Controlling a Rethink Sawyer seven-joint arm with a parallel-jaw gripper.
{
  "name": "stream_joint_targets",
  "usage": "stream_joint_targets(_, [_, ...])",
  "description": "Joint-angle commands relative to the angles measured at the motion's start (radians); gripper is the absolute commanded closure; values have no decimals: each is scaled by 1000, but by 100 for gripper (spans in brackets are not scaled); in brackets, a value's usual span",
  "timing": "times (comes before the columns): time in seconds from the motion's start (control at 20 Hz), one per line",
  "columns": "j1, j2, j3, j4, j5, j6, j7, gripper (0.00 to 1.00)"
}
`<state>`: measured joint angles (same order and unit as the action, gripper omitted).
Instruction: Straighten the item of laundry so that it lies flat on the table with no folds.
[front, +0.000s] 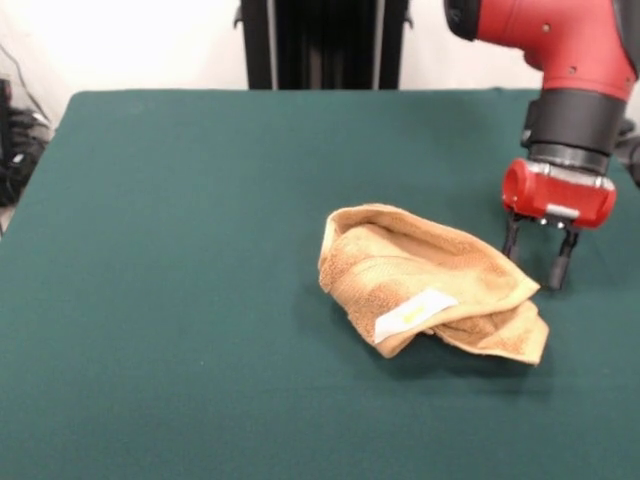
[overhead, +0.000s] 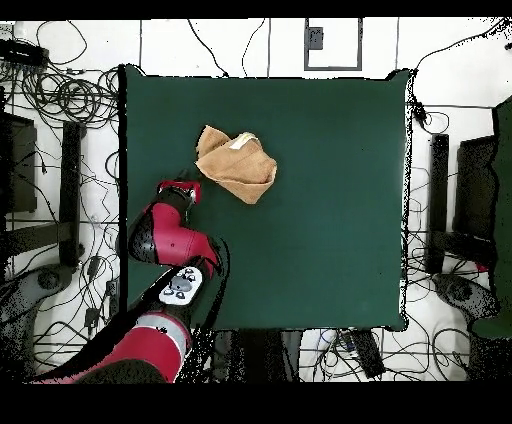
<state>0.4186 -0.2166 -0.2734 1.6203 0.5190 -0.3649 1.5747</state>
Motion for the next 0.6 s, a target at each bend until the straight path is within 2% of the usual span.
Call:
stream_joint_targets(0.05, [77,42,-57,-36,149,26,137,0])
stream_joint_targets(0.6, [111,69,-80,-51,193,34,146,0])
